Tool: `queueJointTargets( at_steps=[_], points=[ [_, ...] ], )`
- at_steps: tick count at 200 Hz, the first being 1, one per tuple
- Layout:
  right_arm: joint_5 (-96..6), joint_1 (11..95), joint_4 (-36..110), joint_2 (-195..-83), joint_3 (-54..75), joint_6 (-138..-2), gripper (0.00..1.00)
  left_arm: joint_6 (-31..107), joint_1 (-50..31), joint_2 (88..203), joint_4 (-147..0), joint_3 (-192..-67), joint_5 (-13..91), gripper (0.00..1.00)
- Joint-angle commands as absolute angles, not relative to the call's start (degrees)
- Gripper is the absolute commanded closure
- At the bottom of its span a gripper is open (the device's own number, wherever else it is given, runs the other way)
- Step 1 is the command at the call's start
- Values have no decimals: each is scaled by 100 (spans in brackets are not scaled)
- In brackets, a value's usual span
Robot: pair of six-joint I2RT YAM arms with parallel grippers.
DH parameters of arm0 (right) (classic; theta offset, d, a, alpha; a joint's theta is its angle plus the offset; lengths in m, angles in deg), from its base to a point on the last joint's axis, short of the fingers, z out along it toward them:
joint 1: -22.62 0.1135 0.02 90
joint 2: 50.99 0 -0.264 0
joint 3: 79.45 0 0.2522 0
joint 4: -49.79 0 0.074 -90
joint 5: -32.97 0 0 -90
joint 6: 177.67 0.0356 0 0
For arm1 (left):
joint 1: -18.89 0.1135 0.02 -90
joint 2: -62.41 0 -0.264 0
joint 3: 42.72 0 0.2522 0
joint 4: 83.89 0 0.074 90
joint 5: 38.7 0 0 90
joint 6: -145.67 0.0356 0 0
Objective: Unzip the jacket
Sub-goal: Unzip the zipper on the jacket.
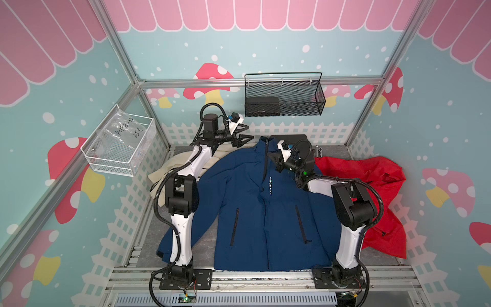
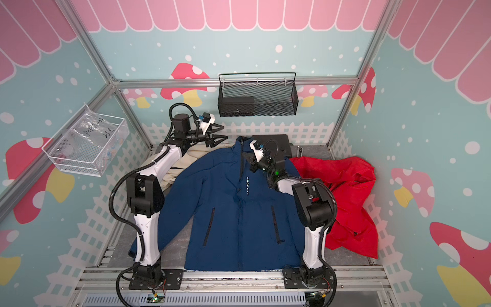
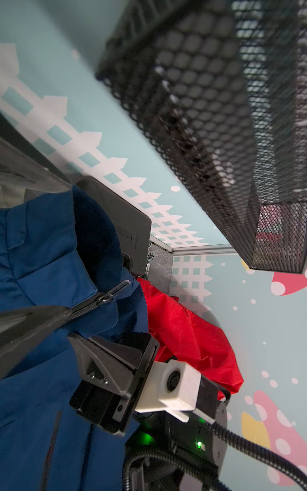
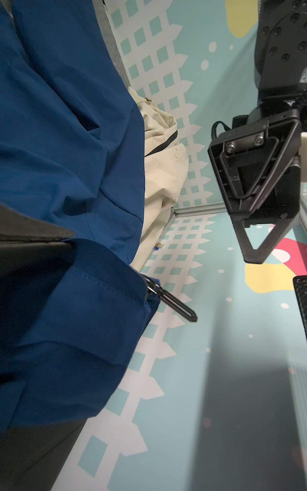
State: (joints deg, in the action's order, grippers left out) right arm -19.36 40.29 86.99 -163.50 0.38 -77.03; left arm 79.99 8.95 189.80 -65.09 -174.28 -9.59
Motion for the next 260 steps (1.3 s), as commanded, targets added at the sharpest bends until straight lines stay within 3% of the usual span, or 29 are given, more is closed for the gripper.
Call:
queueJointTargets(
  at_steps=[1, 56, 161, 260],
  points=[
    [-1688, 4021, 9011, -16138, -30, -7921, 100, 9575, 707, 18950, -5450, -17623, -783, 31],
    [-1582, 4020, 9179, -16120, -125, -7845, 100, 11344, 462, 19411, -3165, -18769, -411, 31],
    [-1305, 4020, 9413, -16052, -359, -7791, 100, 11710, 113, 19760, -3138, -19063, -67, 33],
    [-1511, 3950, 9435, -16056, -399, -7791, 100, 11970, 67, 19708, -2789, -19093, 341, 76]
  ],
)
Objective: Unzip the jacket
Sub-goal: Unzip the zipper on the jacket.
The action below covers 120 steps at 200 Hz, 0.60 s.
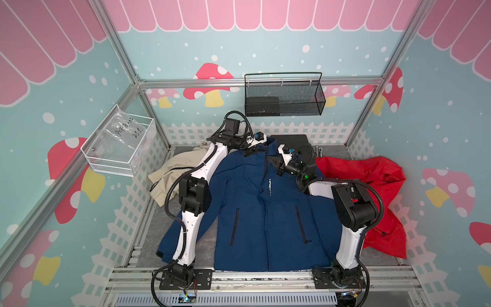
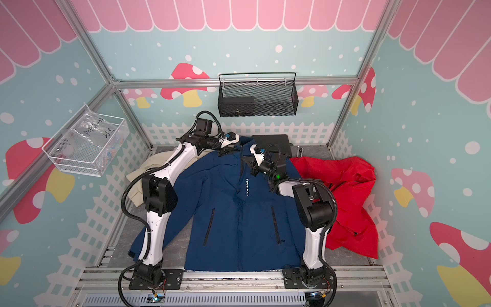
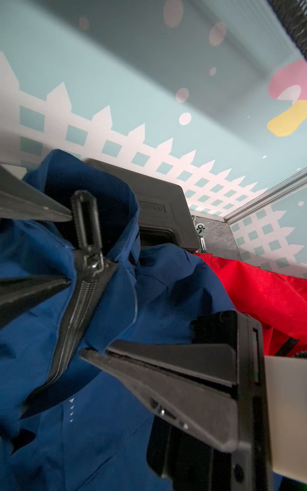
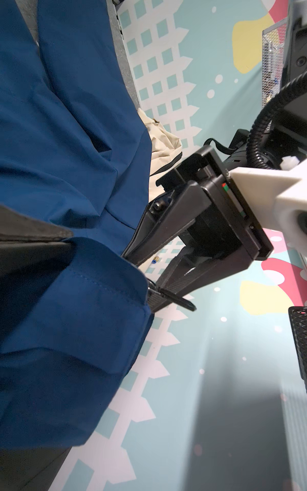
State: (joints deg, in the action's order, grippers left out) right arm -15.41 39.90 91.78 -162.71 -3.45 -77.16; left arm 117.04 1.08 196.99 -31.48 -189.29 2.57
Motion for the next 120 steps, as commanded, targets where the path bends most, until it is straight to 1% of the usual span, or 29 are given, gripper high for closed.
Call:
queueJointTargets(
  at_steps=[1, 29, 54, 102, 120],
  points=[
    [-1515, 3950, 9442, -16057, -399, -7791, 100, 11972, 64, 19707, -2787, -19094, 349, 77],
    [-1576, 3941, 9475, -16068, -381, -7747, 100, 11980, 63, 19670, -2768, -19106, 304, 100],
    [-1728, 3923, 9476, -16077, -342, -7693, 100, 11828, 68, 19624, -2787, -19195, 331, 100],
    [-2320, 3854, 9283, -16146, -240, -7501, 100, 10926, 165, 19411, -3340, -19246, 545, 100],
    [-2389, 3844, 9215, -16190, -203, -7479, 100, 10884, 171, 19321, -3374, -19240, 644, 100]
  ],
)
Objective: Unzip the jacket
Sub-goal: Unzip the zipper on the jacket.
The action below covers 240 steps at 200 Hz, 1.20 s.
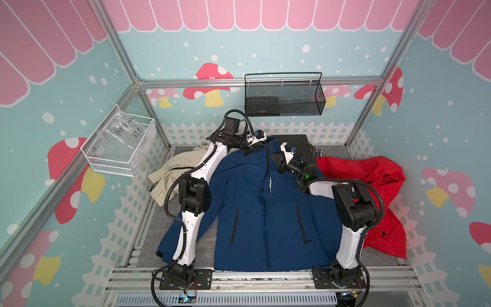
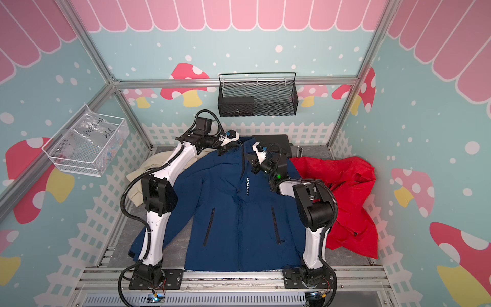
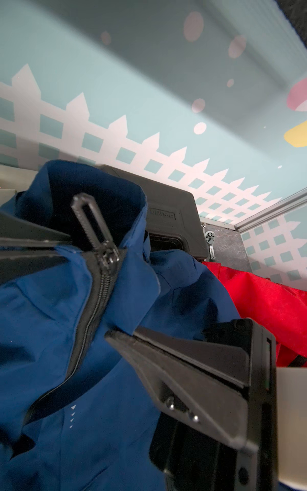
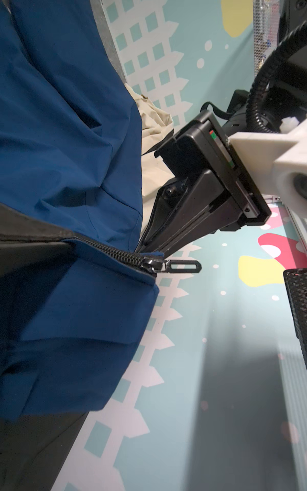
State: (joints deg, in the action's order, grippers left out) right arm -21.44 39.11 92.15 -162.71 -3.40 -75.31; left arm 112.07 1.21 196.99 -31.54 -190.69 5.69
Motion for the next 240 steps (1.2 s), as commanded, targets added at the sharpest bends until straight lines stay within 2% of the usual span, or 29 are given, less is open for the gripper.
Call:
queueJointTargets(
  at_steps=[1, 97, 133, 168, 240],
  points=[
    [-2390, 3844, 9217, -16195, -200, -7477, 100, 10884, 168, 19316, -3379, -19238, 650, 100],
    [-2740, 3582, 8928, -16472, 227, -6974, 100, 10994, 184, 18946, -3474, -18959, 811, 100],
    [-2108, 3581, 9080, -16477, 360, -7139, 100, 10898, 183, 18897, -3642, -18948, 752, 100],
    [-1473, 3589, 9517, -16452, 333, -7050, 89, 10993, 128, 18871, -3647, -18806, 527, 100],
    [-1323, 3631, 10091, -15593, -244, -7048, 72, 11168, 20, 18800, -3477, -18649, 540, 100]
  ],
)
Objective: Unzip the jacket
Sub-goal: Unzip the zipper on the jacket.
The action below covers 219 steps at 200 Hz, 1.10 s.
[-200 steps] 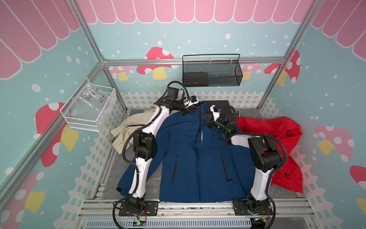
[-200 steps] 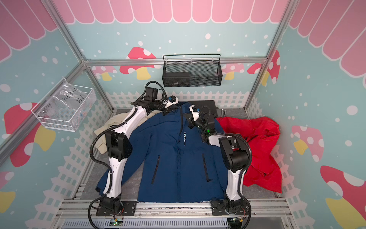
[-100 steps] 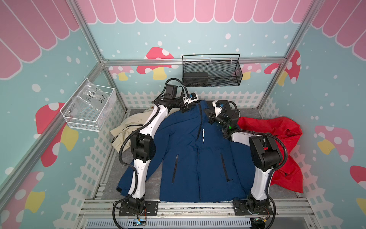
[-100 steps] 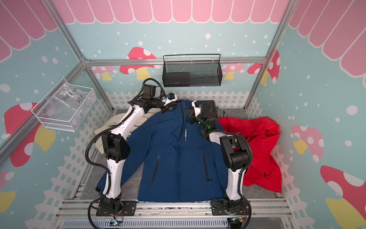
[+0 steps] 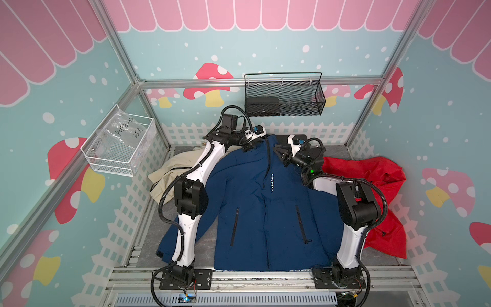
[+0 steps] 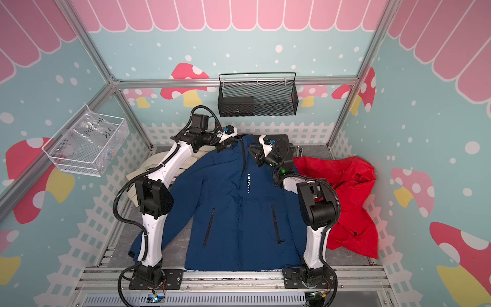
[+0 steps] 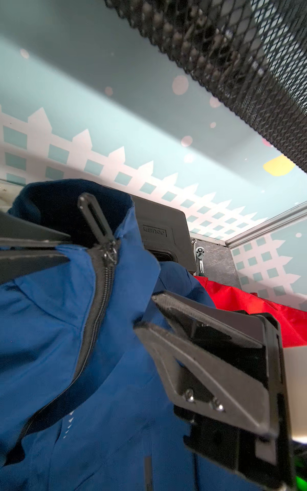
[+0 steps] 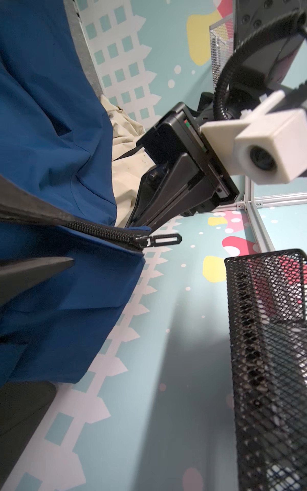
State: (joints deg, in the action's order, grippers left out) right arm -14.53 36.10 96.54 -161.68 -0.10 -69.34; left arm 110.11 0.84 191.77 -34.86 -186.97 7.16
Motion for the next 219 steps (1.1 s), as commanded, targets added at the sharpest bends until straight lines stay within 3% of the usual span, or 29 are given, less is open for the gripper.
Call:
queueJointTargets(
  at_steps=[1, 63, 127, 162, 219],
  points=[
    [-1325, 3632, 10095, -15584, -256, -7063, 72, 11176, 14, 18800, -3474, -18653, 541, 100],
    [-1651, 3792, 8549, -15184, 164, -7733, 63, 11591, -36, 18619, -3322, -18440, 604, 100],
    [-364, 3578, 5624, -15560, 1745, -9631, 60, 11953, -135, 18323, -3315, -18048, 815, 100],
    [386, 3367, 4447, -15935, 2668, -10450, 50, 12041, -164, 18248, -3315, -17978, 815, 100],
    [1240, 3273, 2923, -16657, 3845, -11487, 52, 12120, -186, 18211, -3314, -17935, 804, 100]
  ],
)
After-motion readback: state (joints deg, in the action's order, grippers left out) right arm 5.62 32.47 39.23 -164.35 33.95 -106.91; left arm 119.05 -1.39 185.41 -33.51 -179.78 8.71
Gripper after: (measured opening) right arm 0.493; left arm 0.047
